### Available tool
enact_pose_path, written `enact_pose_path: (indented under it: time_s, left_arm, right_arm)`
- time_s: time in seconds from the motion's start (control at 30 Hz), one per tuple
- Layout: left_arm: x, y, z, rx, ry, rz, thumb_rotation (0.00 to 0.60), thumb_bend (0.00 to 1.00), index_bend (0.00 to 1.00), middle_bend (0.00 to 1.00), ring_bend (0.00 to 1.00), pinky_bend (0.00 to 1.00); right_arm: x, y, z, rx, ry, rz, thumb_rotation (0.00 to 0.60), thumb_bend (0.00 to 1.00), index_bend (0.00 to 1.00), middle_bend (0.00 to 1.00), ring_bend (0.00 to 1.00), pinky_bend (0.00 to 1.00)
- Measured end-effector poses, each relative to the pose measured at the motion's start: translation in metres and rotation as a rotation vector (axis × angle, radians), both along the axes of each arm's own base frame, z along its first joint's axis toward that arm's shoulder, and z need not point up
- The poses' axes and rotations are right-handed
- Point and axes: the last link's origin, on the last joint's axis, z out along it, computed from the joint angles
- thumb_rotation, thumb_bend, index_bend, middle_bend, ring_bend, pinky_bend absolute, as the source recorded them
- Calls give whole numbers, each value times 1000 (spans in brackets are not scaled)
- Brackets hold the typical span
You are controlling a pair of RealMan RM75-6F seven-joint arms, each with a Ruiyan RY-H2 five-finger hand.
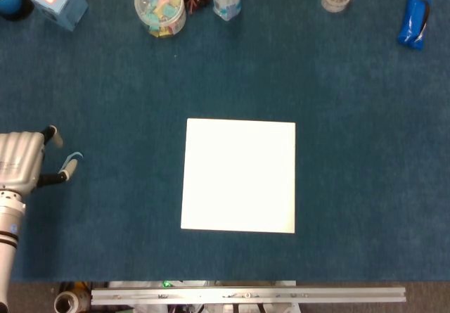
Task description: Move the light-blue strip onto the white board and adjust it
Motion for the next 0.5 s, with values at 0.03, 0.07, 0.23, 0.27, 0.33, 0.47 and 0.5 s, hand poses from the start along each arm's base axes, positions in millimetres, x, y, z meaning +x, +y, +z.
enact_pose_path:
  time_s: [0.03,0.07,0.23,0.27,0.33,0.47,0.5]
  left_arm:
    - [-1,0,-1,-5,3,5,317,253,438,993,1000,1000]
    - [-1,-1,-3,-13,4,12,316,253,442,991,1000,1000]
    - [0,0,-11,-32,13,23,337,253,441,987,1000,1000]
    - [0,1,-13,-34,15,27,344,253,438,987,1000,1000]
    - [-1,2,-16,-34,20,34,355,253,432,987,1000,1000]
    - [-4,3,-19,-38,42,46,363,253,429,987,1000,1000]
    - [-5,4,-20,-41,48,51,364,253,429,986,1000,1000]
  right_arm:
    - [-1,0,-1,2,0,-4,600,93,454,626,566,572]
    - [-2,-1,-1,5,0,-7,600,93,454,625,566,572]
    - [-4,-3,-4,15,-6,-13,600,94,454,625,566,572]
    - [-5,-3,-5,16,-7,-14,600,93,454,625,566,572]
    - [-7,-2,-5,17,-8,-21,600,93,454,625,566,572]
    - [-11,0,-4,16,-9,-33,600,93,454,626,566,572]
    - [-12,0,-3,15,-9,-36,600,93,454,625,566,572]
